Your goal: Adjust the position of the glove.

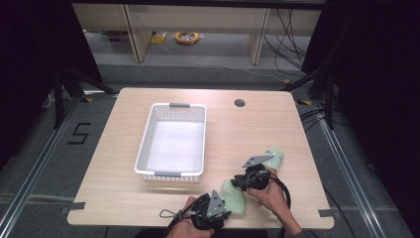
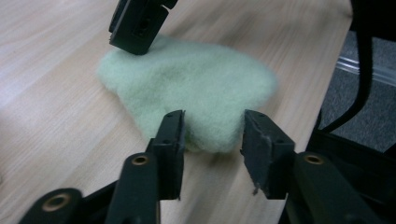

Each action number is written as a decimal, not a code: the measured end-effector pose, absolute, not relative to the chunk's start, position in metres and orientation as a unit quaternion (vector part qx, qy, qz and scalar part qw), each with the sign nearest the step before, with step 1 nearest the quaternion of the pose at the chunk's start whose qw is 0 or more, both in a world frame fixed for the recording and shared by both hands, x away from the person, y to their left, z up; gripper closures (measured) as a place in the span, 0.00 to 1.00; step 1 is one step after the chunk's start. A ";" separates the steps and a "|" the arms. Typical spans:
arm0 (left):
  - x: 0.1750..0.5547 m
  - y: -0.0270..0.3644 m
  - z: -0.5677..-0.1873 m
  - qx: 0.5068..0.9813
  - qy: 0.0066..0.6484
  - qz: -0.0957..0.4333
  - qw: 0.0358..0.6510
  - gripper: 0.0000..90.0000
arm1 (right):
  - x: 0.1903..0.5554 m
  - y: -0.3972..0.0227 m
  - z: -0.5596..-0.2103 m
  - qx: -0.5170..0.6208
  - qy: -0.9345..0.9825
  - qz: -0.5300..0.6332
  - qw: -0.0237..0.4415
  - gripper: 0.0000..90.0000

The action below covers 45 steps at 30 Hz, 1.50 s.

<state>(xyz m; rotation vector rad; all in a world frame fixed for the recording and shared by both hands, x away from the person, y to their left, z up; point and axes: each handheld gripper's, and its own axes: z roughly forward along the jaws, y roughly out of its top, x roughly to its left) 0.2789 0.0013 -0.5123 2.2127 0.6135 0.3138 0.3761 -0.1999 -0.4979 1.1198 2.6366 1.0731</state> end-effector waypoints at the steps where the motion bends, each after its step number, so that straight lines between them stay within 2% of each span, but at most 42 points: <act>1: 0.279 0.001 -0.512 0.875 0.243 0.124 0.400 0.72 | 0.377 -0.201 -0.499 0.371 0.858 0.355 0.036 0.81; 4: 0.282 0.003 -0.512 0.880 0.240 0.132 0.387 0.82 | 0.377 -0.202 -0.501 0.379 0.850 0.364 0.029 0.83; 6: 0.282 0.003 -0.510 0.874 0.246 0.130 0.399 0.86 | 0.376 -0.204 -0.500 0.372 0.856 0.359 0.018 0.93; 8: 0.284 0.006 -0.508 0.875 0.246 0.129 0.397 0.88 | 0.375 -0.205 -0.499 0.370 0.856 0.361 0.016 0.96; 11: 0.286 0.010 -0.506 0.875 0.246 0.130 0.396 0.89 | 0.373 -0.205 -0.496 0.375 0.854 0.362 0.011 0.97; 17: 0.292 0.025 -0.493 0.867 0.246 0.140 0.410 0.89 | 0.363 -0.216 -0.482 0.381 0.839 0.388 0.032 0.97; 28: 0.312 0.024 -0.493 0.881 0.221 0.155 0.388 0.90 | 0.316 -0.235 -0.481 0.405 0.816 0.412 0.024 0.97; 33: 0.321 0.016 -0.492 0.881 0.217 0.153 0.392 0.90 | 0.316 -0.240 -0.485 0.402 0.814 0.417 0.035 0.97; 35: 0.323 0.017 -0.492 0.885 0.211 0.162 0.383 0.90 | 0.315 -0.240 -0.486 0.416 0.808 0.417 0.018 0.97; 36: 0.325 0.017 -0.496 0.885 0.217 0.158 0.381 0.90 | 0.316 -0.241 -0.487 0.413 0.812 0.410 0.031 0.97; 40: 0.325 0.017 -0.505 0.891 0.215 0.155 0.368 0.90 | 0.316 -0.237 -0.494 0.419 0.813 0.404 0.009 0.97; 45: 0.325 0.018 -0.507 0.890 0.222 0.152 0.370 0.89 | 0.315 -0.236 -0.500 0.416 0.824 0.384 0.017 0.92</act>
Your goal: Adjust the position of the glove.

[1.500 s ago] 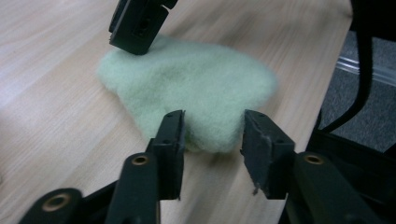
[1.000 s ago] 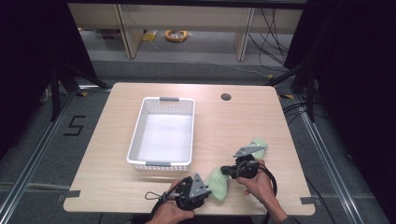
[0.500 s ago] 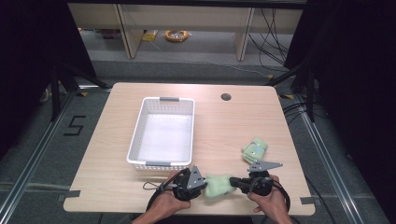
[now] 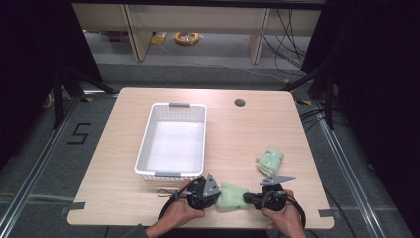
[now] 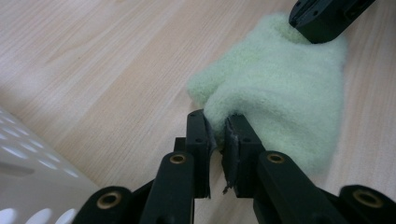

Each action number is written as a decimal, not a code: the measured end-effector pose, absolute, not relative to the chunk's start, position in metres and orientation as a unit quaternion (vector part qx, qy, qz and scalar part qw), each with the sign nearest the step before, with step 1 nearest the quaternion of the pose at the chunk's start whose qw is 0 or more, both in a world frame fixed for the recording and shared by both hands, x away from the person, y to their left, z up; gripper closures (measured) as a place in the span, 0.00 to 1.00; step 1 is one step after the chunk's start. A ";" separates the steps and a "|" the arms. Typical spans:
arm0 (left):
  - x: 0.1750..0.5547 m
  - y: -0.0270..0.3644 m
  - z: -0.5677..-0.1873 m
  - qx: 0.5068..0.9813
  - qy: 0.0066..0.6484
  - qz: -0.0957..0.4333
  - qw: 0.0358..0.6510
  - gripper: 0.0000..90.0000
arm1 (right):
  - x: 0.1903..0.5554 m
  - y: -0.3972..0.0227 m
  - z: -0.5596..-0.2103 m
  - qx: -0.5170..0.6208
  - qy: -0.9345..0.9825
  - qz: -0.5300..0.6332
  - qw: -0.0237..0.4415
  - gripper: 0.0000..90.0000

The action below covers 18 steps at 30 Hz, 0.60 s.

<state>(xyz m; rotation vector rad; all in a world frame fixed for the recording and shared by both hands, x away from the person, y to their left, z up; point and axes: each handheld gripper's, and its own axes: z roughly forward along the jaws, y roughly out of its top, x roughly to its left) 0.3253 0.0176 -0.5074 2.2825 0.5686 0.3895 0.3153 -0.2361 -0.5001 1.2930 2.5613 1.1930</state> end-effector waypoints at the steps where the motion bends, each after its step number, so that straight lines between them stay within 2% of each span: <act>1: 0.325 0.018 -0.509 0.890 0.221 0.155 0.368 0.88 | 0.315 -0.237 -0.501 0.419 0.823 0.383 0.018 0.87; 3: 0.325 0.020 -0.510 0.890 0.220 0.151 0.368 0.87 | 0.314 -0.237 -0.500 0.425 0.822 0.379 0.024 0.82; 4: 0.325 0.021 -0.509 0.892 0.219 0.155 0.365 0.86 | 0.313 -0.237 -0.500 0.429 0.821 0.375 0.026 0.75; 5: 0.325 0.021 -0.509 0.892 0.219 0.155 0.365 0.84 | 0.313 -0.237 -0.500 0.429 0.821 0.375 0.026 0.75; 6: 0.326 0.024 -0.508 0.897 0.212 0.158 0.355 0.84 | 0.313 -0.238 -0.500 0.429 0.822 0.373 0.020 0.70; 8: 0.324 0.027 -0.507 0.892 0.221 0.151 0.365 0.76 | 0.309 -0.240 -0.499 0.432 0.819 0.377 0.021 0.63; 10: 0.323 0.029 -0.506 0.894 0.217 0.152 0.362 0.73 | 0.308 -0.241 -0.498 0.433 0.818 0.379 0.020 0.62; 11: 0.320 0.031 -0.504 0.895 0.214 0.153 0.360 0.71 | 0.307 -0.243 -0.492 0.428 0.814 0.390 0.037 0.57; 16: 0.314 0.037 -0.502 0.888 0.226 0.140 0.375 0.63 | 0.312 -0.252 -0.482 0.417 0.813 0.400 0.070 0.55; 18: 0.309 0.042 -0.499 0.887 0.229 0.136 0.378 0.62 | 0.318 -0.261 -0.475 0.412 0.815 0.396 0.098 0.55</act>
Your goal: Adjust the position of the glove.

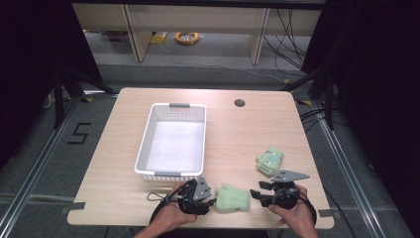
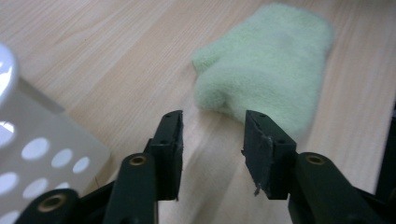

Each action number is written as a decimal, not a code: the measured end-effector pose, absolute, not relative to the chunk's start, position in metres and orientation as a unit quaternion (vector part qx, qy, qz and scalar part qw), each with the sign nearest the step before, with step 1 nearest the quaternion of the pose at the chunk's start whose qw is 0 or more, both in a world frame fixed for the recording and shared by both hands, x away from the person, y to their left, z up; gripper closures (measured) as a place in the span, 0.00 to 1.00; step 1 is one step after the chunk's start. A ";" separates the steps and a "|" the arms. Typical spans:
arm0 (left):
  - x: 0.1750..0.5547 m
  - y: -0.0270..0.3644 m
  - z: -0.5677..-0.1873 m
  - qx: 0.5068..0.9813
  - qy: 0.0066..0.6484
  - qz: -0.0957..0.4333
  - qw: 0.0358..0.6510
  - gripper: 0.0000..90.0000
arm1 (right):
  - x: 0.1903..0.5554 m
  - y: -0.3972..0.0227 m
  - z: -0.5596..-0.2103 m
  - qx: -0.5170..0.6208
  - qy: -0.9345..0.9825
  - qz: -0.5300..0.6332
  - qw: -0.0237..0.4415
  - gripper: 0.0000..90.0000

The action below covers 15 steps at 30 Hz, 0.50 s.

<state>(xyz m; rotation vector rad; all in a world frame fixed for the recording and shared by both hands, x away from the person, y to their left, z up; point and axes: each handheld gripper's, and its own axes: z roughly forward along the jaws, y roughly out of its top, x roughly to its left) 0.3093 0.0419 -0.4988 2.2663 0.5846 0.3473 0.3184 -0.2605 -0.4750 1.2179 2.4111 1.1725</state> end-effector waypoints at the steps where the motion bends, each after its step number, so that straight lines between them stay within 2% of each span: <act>1: 0.306 0.045 -0.498 0.889 0.229 0.134 0.374 0.60 | 0.322 -0.266 -0.471 0.422 0.811 0.389 0.112 0.56; 3: 0.302 0.046 -0.498 0.884 0.241 0.115 0.383 0.53 | 0.328 -0.272 -0.470 0.422 0.809 0.390 0.122 0.56; 6: 0.300 0.049 -0.497 0.883 0.248 0.114 0.383 0.47 | 0.332 -0.277 -0.470 0.424 0.808 0.389 0.126 0.56; 7: 0.298 0.052 -0.497 0.879 0.262 0.105 0.385 0.44 | 0.339 -0.283 -0.470 0.415 0.814 0.381 0.143 0.56; 15: 0.290 0.061 -0.497 0.870 0.282 0.084 0.396 0.32 | 0.367 -0.299 -0.468 0.435 0.801 0.378 0.162 0.57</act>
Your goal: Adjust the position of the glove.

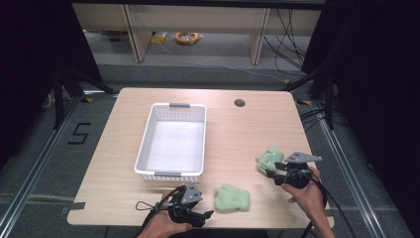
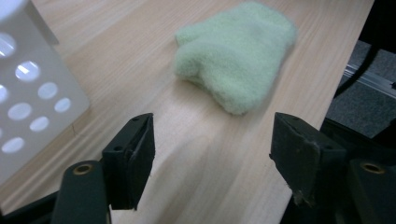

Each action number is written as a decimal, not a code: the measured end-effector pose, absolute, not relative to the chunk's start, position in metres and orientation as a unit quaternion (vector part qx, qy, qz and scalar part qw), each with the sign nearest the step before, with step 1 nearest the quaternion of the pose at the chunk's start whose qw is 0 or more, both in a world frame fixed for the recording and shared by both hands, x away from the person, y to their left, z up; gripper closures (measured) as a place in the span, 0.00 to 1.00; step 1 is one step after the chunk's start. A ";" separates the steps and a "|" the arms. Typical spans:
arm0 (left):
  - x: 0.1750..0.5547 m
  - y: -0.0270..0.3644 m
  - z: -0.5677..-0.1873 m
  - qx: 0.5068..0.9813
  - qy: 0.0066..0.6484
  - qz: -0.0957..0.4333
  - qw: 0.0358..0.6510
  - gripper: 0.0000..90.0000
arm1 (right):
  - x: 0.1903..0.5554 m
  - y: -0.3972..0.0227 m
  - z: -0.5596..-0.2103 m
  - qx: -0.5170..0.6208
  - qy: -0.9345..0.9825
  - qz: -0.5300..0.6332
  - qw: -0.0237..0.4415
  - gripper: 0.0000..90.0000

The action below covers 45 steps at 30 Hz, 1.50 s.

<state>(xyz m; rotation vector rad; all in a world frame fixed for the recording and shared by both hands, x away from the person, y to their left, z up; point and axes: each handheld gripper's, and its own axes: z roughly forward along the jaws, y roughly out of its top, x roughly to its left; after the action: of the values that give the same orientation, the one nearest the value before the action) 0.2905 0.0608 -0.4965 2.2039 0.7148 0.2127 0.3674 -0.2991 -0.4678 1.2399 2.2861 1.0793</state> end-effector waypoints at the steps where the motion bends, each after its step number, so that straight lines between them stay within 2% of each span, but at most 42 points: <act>1: 0.290 0.061 -0.497 0.870 0.282 0.084 0.396 0.32 | 0.371 -0.300 -0.467 0.440 0.799 0.375 0.165 0.57; 9: 0.283 0.066 -0.501 0.862 0.298 0.067 0.403 0.30 | 0.403 -0.306 -0.469 0.442 0.807 0.347 0.181 0.57; 20: 0.281 0.073 -0.506 0.861 0.307 0.070 0.399 0.29 | 0.429 -0.306 -0.486 0.463 0.804 0.331 0.172 0.58; 21: 0.281 0.073 -0.506 0.862 0.307 0.065 0.398 0.29 | 0.429 -0.307 -0.483 0.471 0.810 0.316 0.151 0.58; 23: 0.281 0.073 -0.508 0.864 0.303 0.063 0.398 0.28 | 0.434 -0.308 -0.491 0.465 0.805 0.327 0.167 0.57; 25: 0.282 0.073 -0.509 0.864 0.304 0.065 0.397 0.28 | 0.437 -0.311 -0.493 0.457 0.813 0.322 0.159 0.57; 32: 0.281 0.073 -0.510 0.856 0.316 0.056 0.405 0.28 | 0.435 -0.311 -0.498 0.474 0.801 0.335 0.147 0.70; 33: 0.281 0.073 -0.510 0.857 0.315 0.056 0.404 0.28 | 0.434 -0.312 -0.496 0.482 0.802 0.329 0.131 0.79; 36: 0.281 0.073 -0.510 0.858 0.314 0.057 0.402 0.28 | 0.434 -0.314 -0.497 0.481 0.802 0.332 0.126 0.88; 40: 0.281 0.073 -0.509 0.862 0.306 0.063 0.399 0.28 | 0.434 -0.315 -0.496 0.470 0.808 0.338 0.105 0.92; 44: 0.281 0.073 -0.508 0.862 0.301 0.063 0.402 0.28 | 0.434 -0.314 -0.495 0.470 0.794 0.367 0.116 0.93; 45: 0.281 0.073 -0.509 0.862 0.302 0.063 0.403 0.28 | 0.431 -0.314 -0.491 0.483 0.795 0.352 0.106 0.93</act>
<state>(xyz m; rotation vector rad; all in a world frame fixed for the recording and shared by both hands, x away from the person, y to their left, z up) 0.2810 0.0734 -0.5086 2.1764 0.7618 0.1591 0.4313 -0.3144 -0.4907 1.4228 2.3407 1.0374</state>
